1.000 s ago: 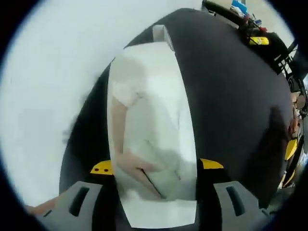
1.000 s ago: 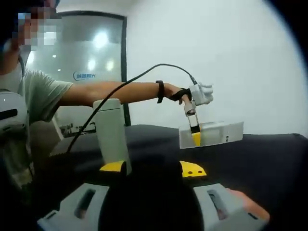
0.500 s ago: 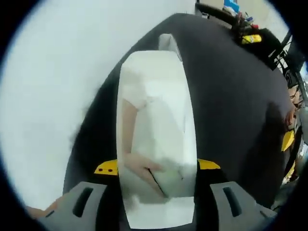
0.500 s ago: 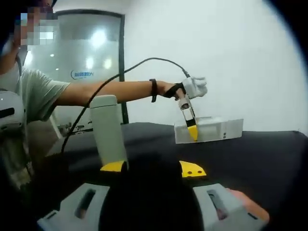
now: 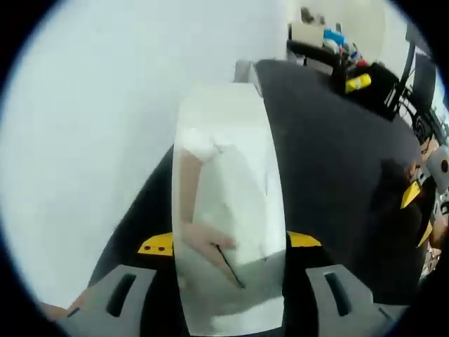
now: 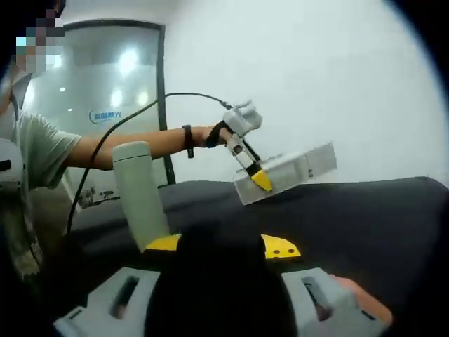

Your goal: Assemble the cup parts correctly, then place the assembled cup into the box.

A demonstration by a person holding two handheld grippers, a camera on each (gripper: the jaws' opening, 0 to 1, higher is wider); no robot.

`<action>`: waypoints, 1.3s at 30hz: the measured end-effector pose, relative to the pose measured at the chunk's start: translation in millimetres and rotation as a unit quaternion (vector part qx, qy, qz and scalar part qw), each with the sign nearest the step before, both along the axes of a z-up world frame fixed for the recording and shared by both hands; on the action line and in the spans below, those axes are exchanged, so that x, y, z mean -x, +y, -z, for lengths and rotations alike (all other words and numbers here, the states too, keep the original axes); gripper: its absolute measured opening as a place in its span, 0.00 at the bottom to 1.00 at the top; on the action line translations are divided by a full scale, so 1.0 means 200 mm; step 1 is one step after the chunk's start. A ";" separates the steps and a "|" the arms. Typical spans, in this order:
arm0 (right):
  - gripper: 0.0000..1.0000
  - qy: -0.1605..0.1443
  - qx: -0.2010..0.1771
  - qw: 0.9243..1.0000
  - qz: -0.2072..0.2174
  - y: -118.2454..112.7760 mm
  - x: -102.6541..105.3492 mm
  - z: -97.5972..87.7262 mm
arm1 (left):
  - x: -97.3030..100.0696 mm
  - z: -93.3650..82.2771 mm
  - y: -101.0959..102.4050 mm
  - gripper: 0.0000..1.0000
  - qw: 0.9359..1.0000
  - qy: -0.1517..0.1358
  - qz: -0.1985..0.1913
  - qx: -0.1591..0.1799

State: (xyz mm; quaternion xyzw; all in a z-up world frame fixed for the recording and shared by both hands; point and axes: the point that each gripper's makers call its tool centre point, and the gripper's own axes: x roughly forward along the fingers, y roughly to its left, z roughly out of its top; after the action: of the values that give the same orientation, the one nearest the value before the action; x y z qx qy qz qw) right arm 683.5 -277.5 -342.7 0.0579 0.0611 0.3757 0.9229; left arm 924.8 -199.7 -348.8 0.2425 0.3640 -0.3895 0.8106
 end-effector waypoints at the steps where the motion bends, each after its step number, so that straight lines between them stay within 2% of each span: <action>1: 0.39 0.000 -0.005 1.000 0.002 -0.01 0.00 0.00 | 0.00 -0.03 0.00 0.52 1.000 -0.006 0.000 0.018; 3: 0.39 0.001 -0.013 1.000 0.008 -0.02 -0.01 -0.01 | -0.02 -0.11 -0.01 0.52 0.998 -0.027 -0.012 0.055; 4: 0.39 0.003 -0.020 1.000 0.012 -0.04 -0.02 -0.01 | 0.01 -0.16 -0.01 0.52 0.997 -0.038 -0.009 0.072; 5: 0.39 0.005 -0.027 0.999 0.018 -0.05 -0.03 -0.01 | 0.01 -0.22 -0.01 0.52 0.993 -0.049 -0.023 0.106; 6: 0.39 0.006 -0.035 0.999 0.024 -0.06 -0.03 -0.02 | 0.03 -0.27 0.00 0.52 0.990 -0.057 -0.022 0.125; 9: 0.42 0.013 -0.063 0.997 0.033 -0.09 -0.05 -0.04 | 0.09 -0.40 0.04 0.52 0.983 -0.098 -0.031 0.155; 10: 0.42 0.014 -0.072 0.997 0.034 -0.10 -0.05 -0.05 | 0.10 -0.45 0.05 0.52 0.977 -0.111 -0.038 0.180; 11: 0.43 0.013 -0.078 0.996 0.034 -0.10 -0.05 -0.06 | 0.16 -0.46 0.06 0.52 0.977 -0.100 -0.030 0.185; 13: 0.45 0.014 -0.093 0.995 0.041 -0.12 -0.05 -0.09 | 0.18 -0.56 0.09 0.52 0.967 -0.147 -0.044 0.205; 14: 0.46 0.017 -0.103 0.994 0.044 -0.13 -0.06 -0.11 | 0.22 -0.58 0.08 0.52 0.965 -0.151 -0.038 0.213; 15: 0.46 0.018 -0.130 0.989 0.061 -0.17 -0.08 -0.17 | 0.24 -0.62 0.08 0.52 0.961 -0.157 -0.042 0.225; 18: 0.50 0.028 -0.182 0.981 0.062 -0.22 -0.09 -0.32 | 0.30 -0.76 0.11 0.52 0.946 -0.197 -0.047 0.254; 19: 0.51 0.029 -0.193 0.978 0.069 -0.24 -0.09 -0.38 | 0.34 -0.78 0.12 0.52 0.945 -0.201 -0.043 0.254; 21: 0.55 0.023 -0.201 0.976 0.074 -0.26 -0.09 -0.51 | 0.40 -0.88 0.12 0.52 0.931 -0.226 -0.047 0.281; 22: 0.59 0.014 -0.210 0.974 0.078 -0.27 -0.09 -0.59 | 0.44 -0.92 0.12 0.52 0.929 -0.231 -0.045 0.286; 23: 0.62 0.014 -0.210 0.974 0.078 -0.27 -0.08 -0.66 | 0.47 -0.96 0.12 0.52 0.924 -0.238 -0.043 0.295; 25: 0.69 0.008 -0.209 0.974 0.085 -0.25 -0.07 -0.82 | 0.55 -1.01 0.11 0.53 0.922 -0.237 -0.037 0.302; 26: 0.71 0.000 -0.204 0.975 0.086 -0.25 -0.06 -0.86 | 0.59 -1.04 0.10 0.53 0.920 -0.240 -0.033 0.309; 28: 0.73 -0.014 -0.193 0.977 0.085 -0.21 -0.02 -0.98 | 0.61 -1.13 0.09 0.53 0.915 -0.247 -0.029 0.318; 30: 0.74 -0.018 -0.188 0.979 0.080 -0.16 0.02 -1.09 | 0.76 -1.14 0.06 0.53 0.908 -0.259 -0.015 0.328; 31: 0.73 -0.022 -0.182 0.980 0.078 -0.13 0.03 -1.14 | 0.81 -1.16 0.05 0.53 0.905 -0.264 -0.015 0.333; 34: 0.71 -0.022 -0.161 0.983 0.083 -0.06 0.07 -1.24 | 0.96 -1.19 0.01 0.53 0.896 -0.288 -0.008 0.338; 35: 0.72 -0.025 -0.152 0.984 0.084 -0.03 0.09 -1.28 | 0.99 -1.20 0.00 0.53 0.895 -0.287 -0.005 0.341; 38: 0.74 -0.034 -0.142 0.986 0.081 0.02 0.14 -1.36 | 1.09 -1.23 -0.03 0.53 0.887 -0.290 0.004 0.360; 39: 0.74 -0.036 -0.141 0.986 0.083 0.04 0.16 -1.39 | 1.13 -1.23 -0.04 0.53 0.886 -0.292 0.006 0.361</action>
State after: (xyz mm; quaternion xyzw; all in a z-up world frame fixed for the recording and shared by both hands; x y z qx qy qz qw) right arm 652.5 -270.4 -64.1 0.1793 -0.0307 0.3046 0.9350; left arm 699.2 -208.6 -103.6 0.0381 -0.0563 -0.4106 0.9093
